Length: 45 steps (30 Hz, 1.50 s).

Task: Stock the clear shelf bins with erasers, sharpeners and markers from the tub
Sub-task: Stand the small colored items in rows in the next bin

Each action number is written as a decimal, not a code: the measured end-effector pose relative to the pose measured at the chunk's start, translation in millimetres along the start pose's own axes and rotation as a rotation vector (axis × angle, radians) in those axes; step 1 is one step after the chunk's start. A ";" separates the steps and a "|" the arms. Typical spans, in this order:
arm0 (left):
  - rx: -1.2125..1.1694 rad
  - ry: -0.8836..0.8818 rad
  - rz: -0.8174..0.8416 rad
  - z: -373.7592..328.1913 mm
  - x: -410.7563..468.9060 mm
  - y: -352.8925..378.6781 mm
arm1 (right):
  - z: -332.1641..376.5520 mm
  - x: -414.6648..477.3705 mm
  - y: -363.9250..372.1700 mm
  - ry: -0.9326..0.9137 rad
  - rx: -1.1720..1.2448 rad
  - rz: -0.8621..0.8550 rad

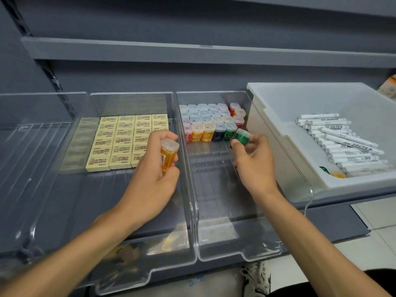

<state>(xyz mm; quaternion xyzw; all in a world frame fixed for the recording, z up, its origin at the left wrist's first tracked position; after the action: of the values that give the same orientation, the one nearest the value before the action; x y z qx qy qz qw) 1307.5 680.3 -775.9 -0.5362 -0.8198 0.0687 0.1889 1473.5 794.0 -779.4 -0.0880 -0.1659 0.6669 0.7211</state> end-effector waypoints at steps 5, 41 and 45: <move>0.002 -0.005 0.015 -2.2 -0.8 -0.3 | -10.2 2.4 3.2 -0.131 -0.323 -0.028; -0.017 -0.010 0.038 -20.4 -1.2 -3.4 | -16.0 39.2 16.2 -0.223 -0.414 0.005; 0.007 -0.023 0.049 -19.9 -3.6 -0.6 | -18.3 34.0 13.7 -0.247 -0.340 0.033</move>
<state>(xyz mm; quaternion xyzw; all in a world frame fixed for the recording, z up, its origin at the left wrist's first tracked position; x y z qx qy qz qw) 1315.9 674.9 -758.3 -0.5549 -0.8082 0.0824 0.1794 1469.2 830.7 -797.1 -0.1287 -0.3619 0.6467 0.6590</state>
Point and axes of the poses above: each hand's wrist, its own x-axis towards the middle knuckle, its own y-axis out of the palm, z = x × y, the point moved 2 cm from there along x, towards the middle knuckle, and after that the axes turned 5 degrees about -z, right-handed, at the moved point
